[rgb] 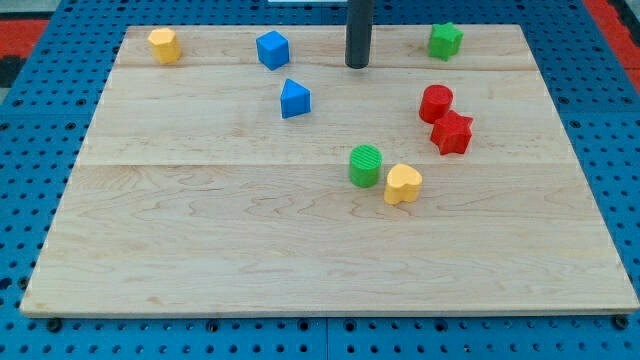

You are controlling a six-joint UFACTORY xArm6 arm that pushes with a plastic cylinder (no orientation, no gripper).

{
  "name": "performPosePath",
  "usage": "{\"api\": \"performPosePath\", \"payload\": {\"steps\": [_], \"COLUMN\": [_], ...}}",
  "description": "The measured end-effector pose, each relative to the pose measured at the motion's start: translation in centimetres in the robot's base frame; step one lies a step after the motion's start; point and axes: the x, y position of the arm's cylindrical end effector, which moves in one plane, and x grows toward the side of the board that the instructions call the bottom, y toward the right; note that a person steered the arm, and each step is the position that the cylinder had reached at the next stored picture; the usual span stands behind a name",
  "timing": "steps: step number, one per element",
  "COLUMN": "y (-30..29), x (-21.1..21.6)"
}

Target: Move the green circle below the yellow hexagon

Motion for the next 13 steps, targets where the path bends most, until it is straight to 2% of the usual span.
{"api": "performPosePath", "payload": {"steps": [2, 3, 5, 6, 7, 8, 9, 10, 11, 12, 13], "y": [1.2, 6.4, 18.2, 17.4, 13.3, 6.4, -2.0, -7.0, -6.9, -3.9, 1.2], "x": [0.0, 0.9, 6.4, 14.7, 21.2, 24.9, 25.8, 23.2, 20.8, 22.7, 22.7]}}
